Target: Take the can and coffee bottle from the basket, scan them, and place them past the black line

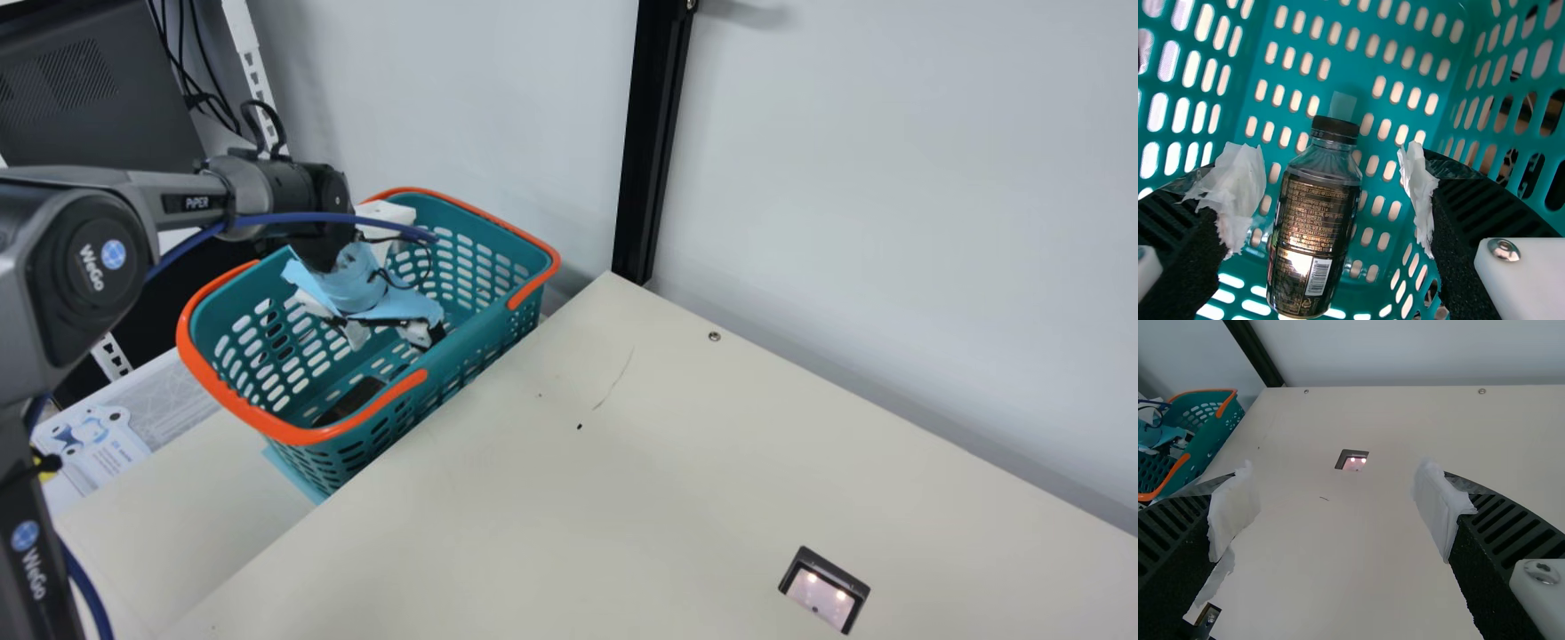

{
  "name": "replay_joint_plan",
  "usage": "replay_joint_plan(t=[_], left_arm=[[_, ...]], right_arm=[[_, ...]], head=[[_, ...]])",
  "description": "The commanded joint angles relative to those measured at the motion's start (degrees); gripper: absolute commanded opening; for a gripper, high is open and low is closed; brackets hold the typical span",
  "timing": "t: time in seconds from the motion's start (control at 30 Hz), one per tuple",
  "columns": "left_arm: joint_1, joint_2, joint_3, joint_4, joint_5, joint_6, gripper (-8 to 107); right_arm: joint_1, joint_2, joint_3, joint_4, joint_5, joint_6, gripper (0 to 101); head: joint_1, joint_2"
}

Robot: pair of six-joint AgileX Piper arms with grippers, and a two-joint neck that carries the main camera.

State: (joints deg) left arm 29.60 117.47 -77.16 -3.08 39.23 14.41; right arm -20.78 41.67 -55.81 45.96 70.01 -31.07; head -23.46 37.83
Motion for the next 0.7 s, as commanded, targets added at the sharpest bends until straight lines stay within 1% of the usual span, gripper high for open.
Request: replay_joint_plan(t=[0.0, 0.37, 0.67], left_arm=[[0.50, 0.41, 0.62, -0.02, 0.01, 3.60, 90], [2.70, 1.76, 2.82, -1.17, 0.38, 13.53, 90], [4.04, 3.50, 4.11, -2.01, 0.08, 17.24, 90]], right_arm=[[0.00, 0.00, 0.00, 0.00, 0.00, 0.00, 101], [0.00, 0.00, 0.00, 0.00, 0.00, 0.00, 101], [0.00, 0.00, 0.00, 0.00, 0.00, 0.00, 101]], head=[[-1.49, 0.88], [-1.49, 0.88], [-1.49, 0.88]])
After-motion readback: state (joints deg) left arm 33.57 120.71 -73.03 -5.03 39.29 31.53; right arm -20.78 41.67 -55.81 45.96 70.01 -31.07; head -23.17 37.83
